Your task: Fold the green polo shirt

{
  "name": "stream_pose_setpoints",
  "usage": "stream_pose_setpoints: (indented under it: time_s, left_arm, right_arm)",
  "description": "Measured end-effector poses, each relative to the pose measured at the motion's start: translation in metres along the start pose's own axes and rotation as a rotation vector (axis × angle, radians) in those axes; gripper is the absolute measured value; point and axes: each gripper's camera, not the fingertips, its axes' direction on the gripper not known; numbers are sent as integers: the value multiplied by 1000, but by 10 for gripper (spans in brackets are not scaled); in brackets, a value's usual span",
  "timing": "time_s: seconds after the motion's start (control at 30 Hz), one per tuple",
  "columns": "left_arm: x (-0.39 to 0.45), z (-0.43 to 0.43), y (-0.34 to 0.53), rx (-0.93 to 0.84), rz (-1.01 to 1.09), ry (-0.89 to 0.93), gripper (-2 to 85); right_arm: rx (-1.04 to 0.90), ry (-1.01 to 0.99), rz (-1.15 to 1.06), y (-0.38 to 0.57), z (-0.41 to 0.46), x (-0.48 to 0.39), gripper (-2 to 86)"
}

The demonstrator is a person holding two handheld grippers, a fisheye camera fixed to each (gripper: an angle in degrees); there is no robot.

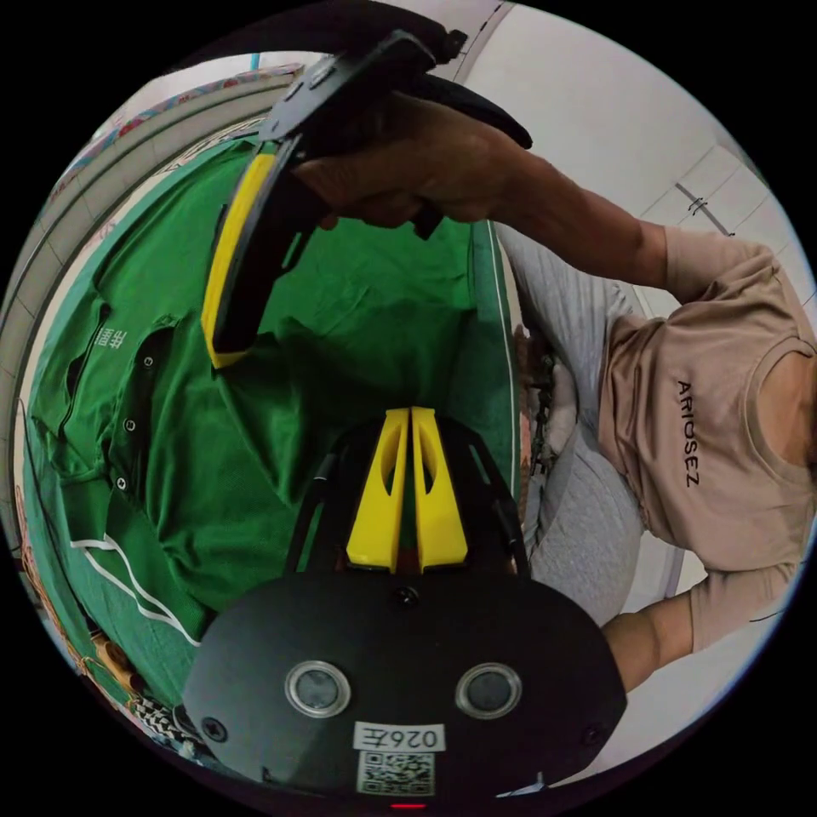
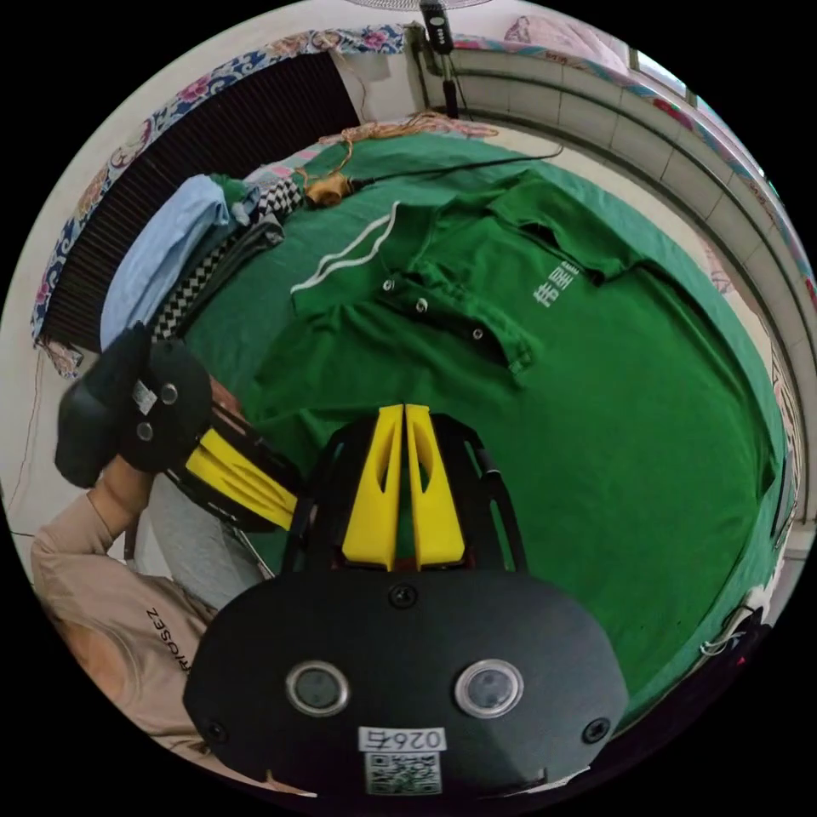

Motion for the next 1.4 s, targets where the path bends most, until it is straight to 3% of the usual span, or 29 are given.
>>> stream_pose_setpoints:
  time_s: [0.23,0.37,0.6,0.7,0.77,0.87,0.93,1.0,1.23,1.4]
  left_arm:
    - [-3,-29,-7,-21,24,-37,-9]
    - [-25,-48,2,-30,-64,-30,-8]
    - [-68,-113,9,296,-167,17,-9]
    - [-98,-94,-2,48,-261,55,-10]
    - [-104,-114,4,123,-252,91,-10]
    - [-122,-174,25,409,-269,89,-8]
    - [-166,-221,38,653,-391,98,-5]
    - [-207,-246,36,768,-478,99,2]
    - [-377,-264,-29,493,-874,-109,82]
    - [-440,-255,-48,363,-960,-144,90]
  right_arm:
    - [-50,-14,-4,-51,20,23,25]
    - [2,-26,-27,-39,10,26,46]
    - [93,-93,-4,56,18,34,-2]
    - [10,-108,29,67,42,57,-9]
    - [110,-166,63,70,25,80,-9]
    - [228,-108,105,61,-2,111,-8]
    - [271,-69,117,45,-12,133,-7]
    - [288,-42,143,21,-14,160,-2]
    - [239,-192,272,-89,40,276,35]
    - [232,-297,365,-132,81,325,46]
